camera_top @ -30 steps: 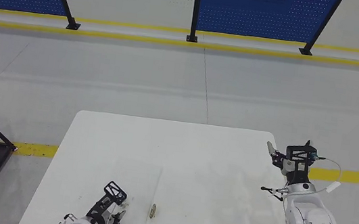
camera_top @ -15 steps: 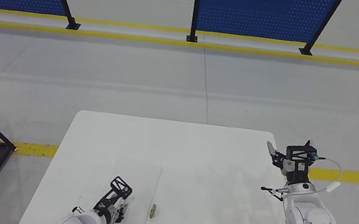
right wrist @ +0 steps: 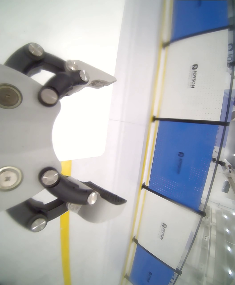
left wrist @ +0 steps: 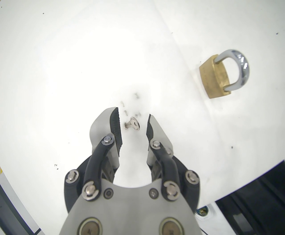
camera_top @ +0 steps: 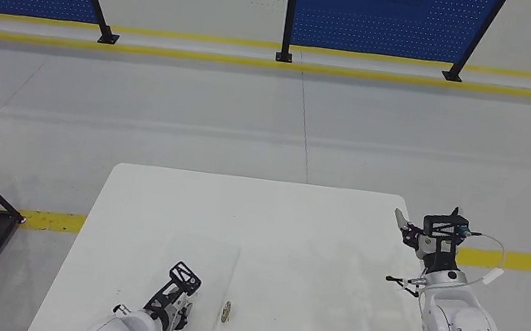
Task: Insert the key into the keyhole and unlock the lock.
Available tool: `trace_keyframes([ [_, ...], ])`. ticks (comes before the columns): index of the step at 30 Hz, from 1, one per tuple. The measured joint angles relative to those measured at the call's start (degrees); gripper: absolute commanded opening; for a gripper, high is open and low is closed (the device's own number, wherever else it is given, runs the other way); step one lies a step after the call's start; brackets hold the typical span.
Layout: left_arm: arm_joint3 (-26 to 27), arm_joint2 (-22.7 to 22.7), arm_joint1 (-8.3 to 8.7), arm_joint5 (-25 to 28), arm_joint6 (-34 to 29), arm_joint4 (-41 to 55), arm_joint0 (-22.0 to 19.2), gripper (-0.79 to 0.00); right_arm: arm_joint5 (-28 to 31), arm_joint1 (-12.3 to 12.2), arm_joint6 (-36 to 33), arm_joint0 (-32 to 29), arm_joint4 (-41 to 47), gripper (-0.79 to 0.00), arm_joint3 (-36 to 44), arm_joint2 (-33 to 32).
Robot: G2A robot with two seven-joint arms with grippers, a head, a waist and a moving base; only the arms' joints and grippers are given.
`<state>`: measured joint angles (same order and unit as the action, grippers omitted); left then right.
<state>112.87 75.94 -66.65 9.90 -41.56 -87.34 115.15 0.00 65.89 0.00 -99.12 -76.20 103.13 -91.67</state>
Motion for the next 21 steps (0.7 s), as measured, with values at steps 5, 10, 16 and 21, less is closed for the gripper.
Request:
trace_keyframes([
  [5,-0.4,-0.39,0.03,-0.27,-0.03,-0.19,-0.45,-0.542,0.0,0.0,0.0,0.0,0.0,0.0,0.0,0.0],
  [10,-0.61,-0.79,0.04,-0.68,0.01,-0.37,-0.76,-0.616,0.0,0.0,0.0,0.0,0.0,0.0,0.0,0.0],
  [16,-1.07,-1.46,0.03,-1.41,-0.21,-0.96,-1.17,-0.665,0.0,0.0,0.0,0.0,0.0,0.0,0.0,0.0],
  [21,-0.68,-1.62,0.04,-2.16,-0.02,-0.98,-1.07,-0.677,0.0,0.0,0.0,0.0,0.0,0.0,0.0,0.0],
])
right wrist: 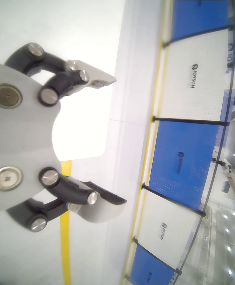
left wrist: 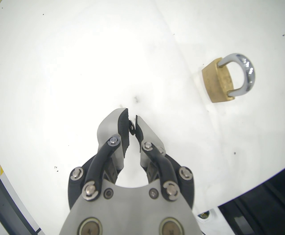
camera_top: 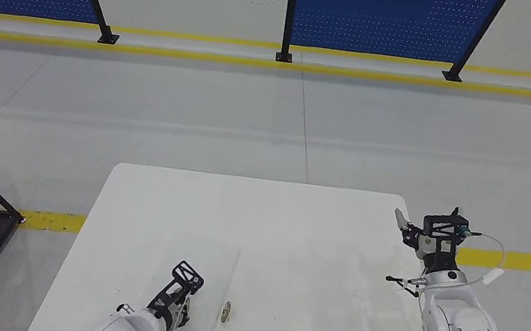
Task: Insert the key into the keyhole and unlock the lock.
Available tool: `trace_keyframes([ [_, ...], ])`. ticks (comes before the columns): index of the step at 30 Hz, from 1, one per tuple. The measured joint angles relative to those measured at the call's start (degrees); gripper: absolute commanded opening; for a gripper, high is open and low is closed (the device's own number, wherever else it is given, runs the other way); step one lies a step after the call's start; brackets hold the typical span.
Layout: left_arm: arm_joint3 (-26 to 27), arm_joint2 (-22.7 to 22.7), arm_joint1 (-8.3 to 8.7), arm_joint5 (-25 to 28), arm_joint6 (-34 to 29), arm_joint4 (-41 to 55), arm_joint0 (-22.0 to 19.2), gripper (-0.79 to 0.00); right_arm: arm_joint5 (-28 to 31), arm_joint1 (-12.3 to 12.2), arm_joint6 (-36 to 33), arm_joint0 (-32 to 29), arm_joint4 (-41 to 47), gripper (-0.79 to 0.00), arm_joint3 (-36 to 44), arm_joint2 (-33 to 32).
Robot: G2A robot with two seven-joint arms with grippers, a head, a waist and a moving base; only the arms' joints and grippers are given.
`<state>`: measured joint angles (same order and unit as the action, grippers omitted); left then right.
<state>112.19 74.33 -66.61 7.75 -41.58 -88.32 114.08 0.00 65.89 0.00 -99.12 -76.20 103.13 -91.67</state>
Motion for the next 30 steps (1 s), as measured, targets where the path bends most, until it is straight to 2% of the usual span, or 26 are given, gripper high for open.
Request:
trace_keyframes([
  [6,0.81,0.66,0.17,-0.01,0.4,0.5,0.95,-0.727,0.0,0.0,0.0,0.0,0.0,0.0,0.0,0.0],
  [7,0.91,0.75,0.2,0.0,0.49,0.53,1.08,-0.776,0.0,0.0,0.0,0.0,0.0,0.0,0.0,0.0],
  [8,0.99,0.82,0.22,0.0,0.57,0.53,1.16,-0.785,0.0,0.0,0.0,0.0,0.0,0.0,0.0,0.0],
  [18,3.29,2.18,0.49,0.17,3.64,1.92,3.09,-0.785,0.0,0.0,0.0,0.0,0.0,0.0,0.0,0.0],
  [24,7.31,6.53,1.07,3.7,10.55,6.78,6.92,-0.785,0.0,0.0,0.0,0.0,0.0,0.0,0.0,0.0],
  [30,8.72,13.1,1.94,11.73,23.9,11.63,13.49,-0.785,0.0,0.0,0.0,0.0,0.0,0.0,0.0,0.0],
])
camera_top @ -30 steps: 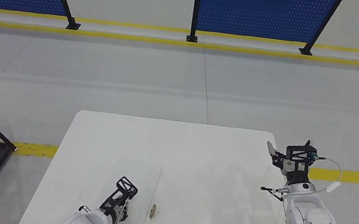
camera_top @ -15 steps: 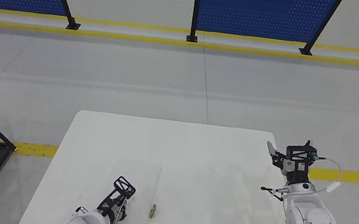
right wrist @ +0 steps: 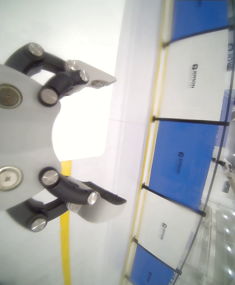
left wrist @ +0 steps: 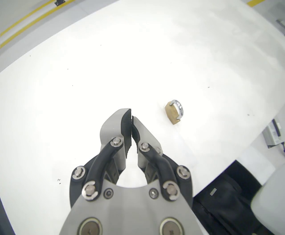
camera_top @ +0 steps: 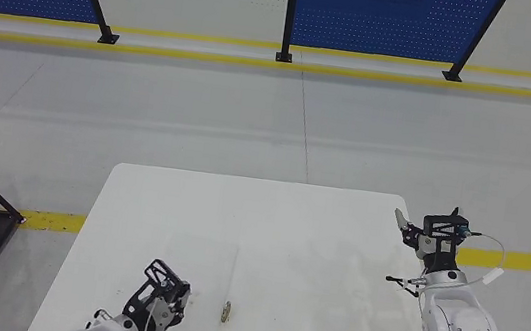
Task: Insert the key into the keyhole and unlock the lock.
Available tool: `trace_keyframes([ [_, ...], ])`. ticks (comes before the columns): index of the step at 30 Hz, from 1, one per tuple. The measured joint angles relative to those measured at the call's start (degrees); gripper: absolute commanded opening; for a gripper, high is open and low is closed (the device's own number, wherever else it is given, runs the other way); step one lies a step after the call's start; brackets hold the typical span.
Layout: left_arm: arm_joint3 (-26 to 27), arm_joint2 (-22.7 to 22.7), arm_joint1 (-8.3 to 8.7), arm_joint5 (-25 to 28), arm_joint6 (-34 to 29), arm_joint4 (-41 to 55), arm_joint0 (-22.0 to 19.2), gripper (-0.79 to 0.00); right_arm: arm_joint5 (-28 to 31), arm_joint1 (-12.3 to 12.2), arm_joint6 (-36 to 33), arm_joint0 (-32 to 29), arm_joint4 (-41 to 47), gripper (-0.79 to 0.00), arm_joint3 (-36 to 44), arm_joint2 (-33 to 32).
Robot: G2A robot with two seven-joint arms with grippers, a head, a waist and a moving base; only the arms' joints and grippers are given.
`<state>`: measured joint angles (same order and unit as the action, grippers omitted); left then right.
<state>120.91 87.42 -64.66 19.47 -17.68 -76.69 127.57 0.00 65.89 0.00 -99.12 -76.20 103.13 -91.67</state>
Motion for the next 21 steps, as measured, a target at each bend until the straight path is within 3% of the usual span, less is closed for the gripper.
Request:
trace_keyframes([
  [5,-2.33,5.96,0.87,11.27,12.05,3.48,2.68,-0.785,0.0,0.0,0.0,0.0,0.0,0.0,0.0,0.0],
  [11,-7.53,10.42,1.82,23.66,25.68,1.06,1.55,-0.785,0.04,0.01,-0.02,-0.03,0.0,0.0,-0.02,0.07],
  [18,-12.12,12.03,2.41,29.0,39.75,-4.33,-0.17,-0.785,-2.17,0.66,0.42,-2.83,-10.2,0.0,1.42,8.34],
  [21,-12.29,12.08,2.43,29.04,40.44,-4.67,-0.2,-0.785,-2.24,0.99,1.21,-4.08,-18.36,0.0,1.68,14.59],
])
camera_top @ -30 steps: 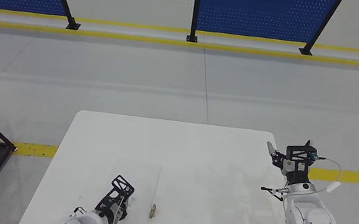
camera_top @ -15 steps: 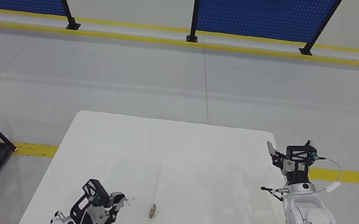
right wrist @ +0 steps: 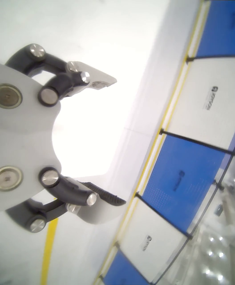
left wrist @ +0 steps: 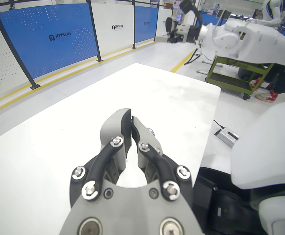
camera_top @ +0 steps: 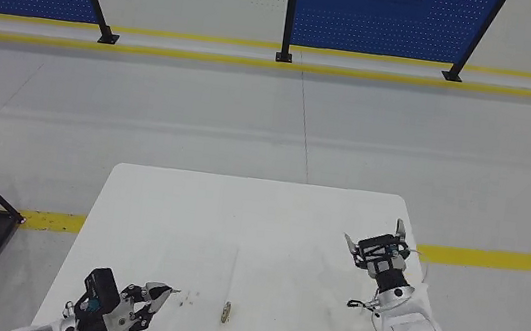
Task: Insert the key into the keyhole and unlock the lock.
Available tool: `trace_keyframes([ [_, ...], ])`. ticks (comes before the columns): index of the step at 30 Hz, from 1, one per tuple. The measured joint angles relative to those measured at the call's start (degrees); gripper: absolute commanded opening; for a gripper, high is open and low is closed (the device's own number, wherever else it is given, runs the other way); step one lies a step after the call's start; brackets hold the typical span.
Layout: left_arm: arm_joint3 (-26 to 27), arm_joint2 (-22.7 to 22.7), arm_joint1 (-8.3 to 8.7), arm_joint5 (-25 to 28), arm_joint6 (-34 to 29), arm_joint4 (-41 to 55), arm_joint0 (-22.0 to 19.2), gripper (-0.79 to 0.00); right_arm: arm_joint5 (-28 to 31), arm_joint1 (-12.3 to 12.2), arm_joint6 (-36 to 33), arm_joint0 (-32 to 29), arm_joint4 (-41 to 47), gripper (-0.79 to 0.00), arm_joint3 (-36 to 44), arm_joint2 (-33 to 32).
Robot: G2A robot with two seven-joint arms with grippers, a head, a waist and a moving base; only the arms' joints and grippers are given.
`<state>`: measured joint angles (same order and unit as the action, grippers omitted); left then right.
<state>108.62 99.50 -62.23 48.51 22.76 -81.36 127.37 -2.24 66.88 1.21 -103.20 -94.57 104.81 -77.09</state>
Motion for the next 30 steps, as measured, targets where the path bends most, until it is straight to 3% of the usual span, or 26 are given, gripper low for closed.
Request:
trace_keyframes([
  [10,0.04,-0.01,-0.01,-0.02,-0.2,0.07,0.01,-0.785,-5.77,2.02,-0.82,-0.37,-16.28,0.0,-4.04,17.76],
  [16,0.04,-0.01,-0.01,-0.02,-0.2,0.07,0.01,-0.785,-1.65,2.91,-2.19,0.94,-18.54,0.0,-7.1,24.6],
  [19,0.04,-0.01,-0.01,-0.02,-0.2,0.07,0.01,-0.785,1.45,2.82,-1.76,0.6,-17.95,0.0,-6.87,25.28],
  [30,0.04,-0.01,-0.01,-0.02,-0.2,0.07,0.01,-0.785,1.48,2.8,-1.73,0.56,-17.83,0.0,-6.79,25.18],
])
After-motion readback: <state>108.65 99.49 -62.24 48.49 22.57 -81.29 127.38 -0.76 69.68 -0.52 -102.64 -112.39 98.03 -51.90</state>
